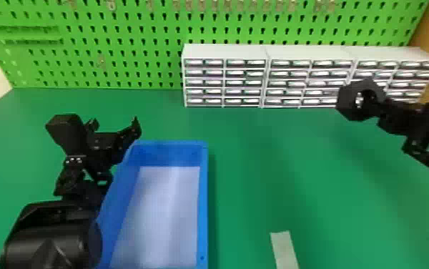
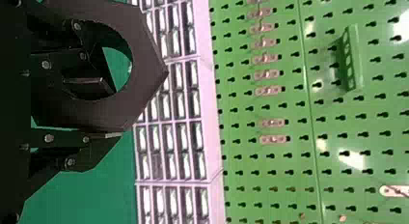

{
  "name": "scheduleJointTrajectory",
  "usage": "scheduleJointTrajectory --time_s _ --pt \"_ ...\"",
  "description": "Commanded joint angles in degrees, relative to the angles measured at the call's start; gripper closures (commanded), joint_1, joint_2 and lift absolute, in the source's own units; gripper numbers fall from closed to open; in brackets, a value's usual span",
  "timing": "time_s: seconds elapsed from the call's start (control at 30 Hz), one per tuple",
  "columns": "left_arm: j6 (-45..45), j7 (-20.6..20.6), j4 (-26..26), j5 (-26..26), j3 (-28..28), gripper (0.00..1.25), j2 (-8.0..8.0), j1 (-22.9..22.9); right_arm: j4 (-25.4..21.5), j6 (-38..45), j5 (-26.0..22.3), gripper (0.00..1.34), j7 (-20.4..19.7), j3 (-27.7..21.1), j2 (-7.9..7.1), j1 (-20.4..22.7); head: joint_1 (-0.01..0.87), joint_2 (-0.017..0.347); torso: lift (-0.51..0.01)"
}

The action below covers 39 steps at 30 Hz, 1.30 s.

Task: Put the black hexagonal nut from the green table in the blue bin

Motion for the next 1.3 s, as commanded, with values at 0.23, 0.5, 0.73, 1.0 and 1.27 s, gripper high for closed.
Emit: scheduleJointTrajectory --time_s 0.23,0.5,0.73,1.0,1.27 --pt "0.0 0.17 0.09 -0.02 -0.29 0.17 0.0 0.07 0.04 -2.93 -0.34 1.09 0.0 3.4 0.08 -0.33 0.686 0.051 -0.097" --pt "0.0 0.17 0.18 0.06 -0.38 0.17 0.0 -0.02 -0.13 -4.16 -1.74 1.09 0.0 5.95 0.17 -0.68 0.686 0.051 -0.097" --pt "0.0 0.17 0.18 0.06 -0.47 0.17 0.0 -0.02 -0.22 -4.16 -2.45 1.09 0.0 8.41 0.34 -1.21 0.686 0.051 -0.097" --pt "0.0 0.17 0.35 0.06 -0.56 0.17 0.0 -0.11 -0.22 -4.16 -2.62 1.09 0.0 10.96 0.96 -1.56 0.686 0.051 -0.097" --pt "0.0 0.26 0.44 0.06 -0.56 0.17 0.0 -0.2 -0.13 -4.07 -3.15 1.09 0.0 13.69 1.13 -2.0 0.686 0.051 -0.097"
